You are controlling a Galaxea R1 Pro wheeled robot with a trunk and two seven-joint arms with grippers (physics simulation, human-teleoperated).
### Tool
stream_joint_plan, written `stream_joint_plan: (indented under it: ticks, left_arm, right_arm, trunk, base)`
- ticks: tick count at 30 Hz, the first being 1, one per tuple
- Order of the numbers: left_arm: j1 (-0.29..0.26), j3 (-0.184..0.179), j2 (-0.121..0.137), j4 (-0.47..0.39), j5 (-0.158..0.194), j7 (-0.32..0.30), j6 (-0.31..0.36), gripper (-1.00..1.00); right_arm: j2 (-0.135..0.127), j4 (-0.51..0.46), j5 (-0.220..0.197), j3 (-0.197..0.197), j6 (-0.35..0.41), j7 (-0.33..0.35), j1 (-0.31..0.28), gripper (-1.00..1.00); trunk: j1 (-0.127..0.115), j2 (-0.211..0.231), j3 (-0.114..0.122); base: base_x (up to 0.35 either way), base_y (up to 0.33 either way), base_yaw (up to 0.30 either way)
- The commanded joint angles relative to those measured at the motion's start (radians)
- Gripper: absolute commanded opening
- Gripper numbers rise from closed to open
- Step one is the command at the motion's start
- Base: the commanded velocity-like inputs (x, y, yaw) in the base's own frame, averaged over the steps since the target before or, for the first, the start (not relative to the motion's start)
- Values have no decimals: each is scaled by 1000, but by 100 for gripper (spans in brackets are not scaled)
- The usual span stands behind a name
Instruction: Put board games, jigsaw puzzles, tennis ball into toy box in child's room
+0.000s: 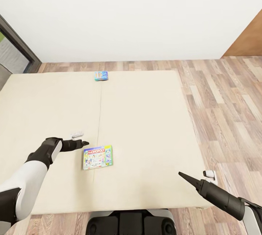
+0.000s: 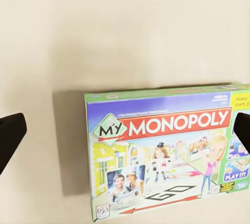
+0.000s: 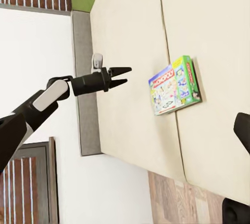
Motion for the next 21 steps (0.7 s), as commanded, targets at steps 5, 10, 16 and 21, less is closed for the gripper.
stream_joint_plan:
  ticks: [5,10,16,21]
  left_arm:
    - [-4,7,-2,-1,-6,-7,6,100]
    - [-6,6,-2,0,-7,-7,6,100]
    - [-6,5,-2,0,-7,-8,5,100]
    - [-7,5,-2,0,-7,-9,5,100]
  right_arm:
    - [-1,0,-2,-1,5,2,0,100]
    - [-1,0,-2,-1,5,2,0,100]
    - [-1,0,-2,-1,5,3,0,100]
    - [-1,0,-3,-1,5,6,0,100]
  trunk:
    - [0,-2,-9]
    - [0,-2,-18]
    - [0,-2,-27]
    - [0,-2,-36]
  base:
    - [0,0,0]
    - [0,0,0]
    - [0,0,0]
    - [0,0,0]
